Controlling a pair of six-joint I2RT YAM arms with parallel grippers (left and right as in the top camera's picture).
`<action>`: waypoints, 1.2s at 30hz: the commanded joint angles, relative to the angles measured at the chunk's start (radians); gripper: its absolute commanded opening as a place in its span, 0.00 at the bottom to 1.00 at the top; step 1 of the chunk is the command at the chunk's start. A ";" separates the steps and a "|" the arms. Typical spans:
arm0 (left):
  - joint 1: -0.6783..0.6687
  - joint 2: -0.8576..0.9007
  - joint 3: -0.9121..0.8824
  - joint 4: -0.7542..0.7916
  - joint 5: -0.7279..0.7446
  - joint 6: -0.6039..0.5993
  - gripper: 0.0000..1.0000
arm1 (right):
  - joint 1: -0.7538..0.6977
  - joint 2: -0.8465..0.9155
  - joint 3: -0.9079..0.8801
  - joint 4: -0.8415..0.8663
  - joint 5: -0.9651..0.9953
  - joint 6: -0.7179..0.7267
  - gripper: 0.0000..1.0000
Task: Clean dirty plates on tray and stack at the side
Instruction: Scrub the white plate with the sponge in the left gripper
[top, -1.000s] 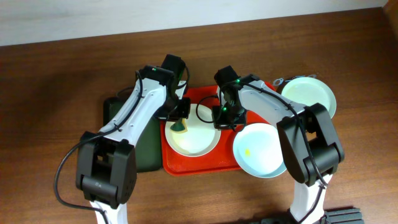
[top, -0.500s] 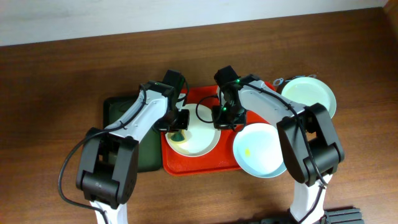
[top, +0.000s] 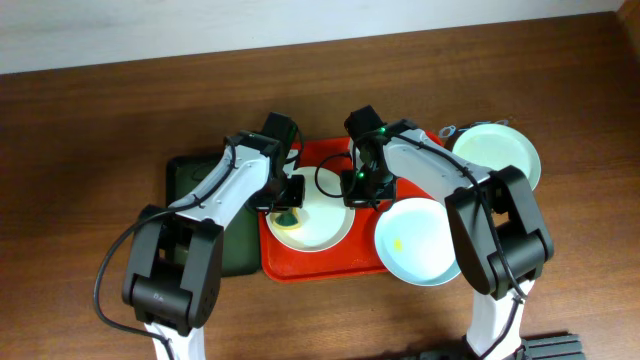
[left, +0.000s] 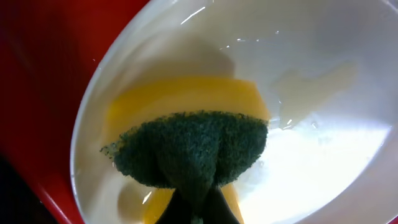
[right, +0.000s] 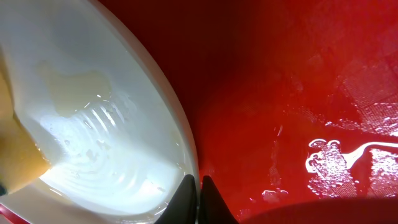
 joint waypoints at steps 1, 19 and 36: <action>-0.005 -0.002 -0.013 0.014 0.003 -0.017 0.00 | 0.006 0.005 -0.002 0.002 -0.009 -0.003 0.04; -0.063 0.023 0.260 -0.157 0.047 0.023 0.00 | 0.006 0.005 -0.002 0.002 -0.009 -0.003 0.04; -0.073 0.071 -0.015 0.053 0.023 -0.062 0.00 | 0.006 0.005 -0.002 0.003 -0.009 -0.003 0.04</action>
